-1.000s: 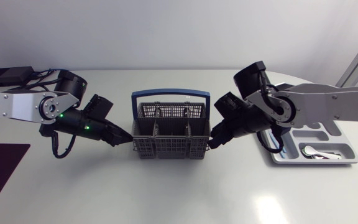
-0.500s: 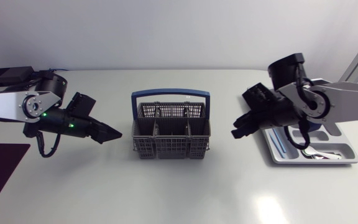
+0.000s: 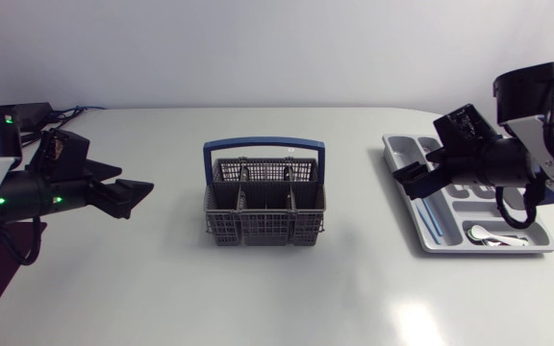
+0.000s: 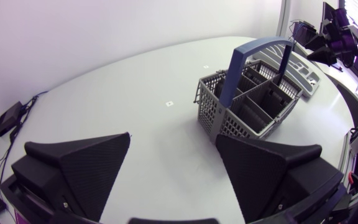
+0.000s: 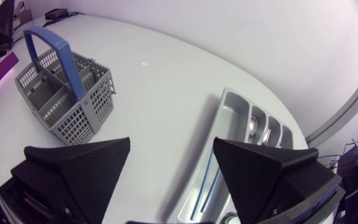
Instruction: Unload the cutlery basket into the drawer organizer.
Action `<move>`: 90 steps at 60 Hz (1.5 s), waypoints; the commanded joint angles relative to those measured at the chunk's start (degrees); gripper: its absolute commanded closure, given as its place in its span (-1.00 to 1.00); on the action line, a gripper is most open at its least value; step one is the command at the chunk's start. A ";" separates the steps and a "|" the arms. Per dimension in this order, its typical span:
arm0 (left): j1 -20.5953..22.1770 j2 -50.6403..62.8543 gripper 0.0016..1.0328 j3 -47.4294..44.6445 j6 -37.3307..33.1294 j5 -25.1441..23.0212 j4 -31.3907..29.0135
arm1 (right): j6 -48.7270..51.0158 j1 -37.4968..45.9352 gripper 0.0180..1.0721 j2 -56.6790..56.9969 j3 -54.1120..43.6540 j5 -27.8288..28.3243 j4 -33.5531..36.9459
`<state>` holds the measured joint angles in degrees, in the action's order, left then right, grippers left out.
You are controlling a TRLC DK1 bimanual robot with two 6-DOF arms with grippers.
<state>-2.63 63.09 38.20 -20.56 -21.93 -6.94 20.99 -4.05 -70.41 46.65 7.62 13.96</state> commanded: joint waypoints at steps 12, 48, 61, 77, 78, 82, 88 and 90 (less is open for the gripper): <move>-1.76 -14.22 -0.92 -5.68 2.54 4.36 2.72 | -0.43 2.65 -0.92 13.99 -6.58 -4.19 -4.82; -6.68 -33.03 -0.90 -19.65 12.12 4.97 9.22 | 2.39 9.33 -0.92 37.10 -28.99 -10.61 -22.48; -6.16 -34.17 -0.90 -23.25 12.03 7.70 11.69 | -0.33 9.70 -0.92 43.09 -36.11 -10.74 -27.45; -3.46 -43.35 -0.90 -28.08 14.65 12.19 10.47 | -7.27 7.81 -0.92 52.26 -39.65 -9.69 -22.92; -3.32 -43.81 -0.90 -28.32 14.79 12.41 10.39 | -7.62 7.71 -0.92 52.72 -39.83 -9.64 -22.69; -2.63 -46.04 -0.89 -29.46 15.45 13.51 9.99 | -9.30 7.25 -0.92 54.95 -40.69 -9.38 -21.59; -1.59 -49.41 -0.89 -31.19 16.46 15.18 9.39 | -11.85 6.56 -0.92 58.32 -41.99 -9.00 -19.93; -1.11 -50.97 -0.89 -31.98 16.93 15.95 9.11 | -13.03 6.23 -0.92 59.87 -42.59 -8.82 -19.16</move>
<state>-4.58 14.22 8.40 -5.52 -6.92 2.83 11.38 2.85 -12.62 5.87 -1.45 -6.17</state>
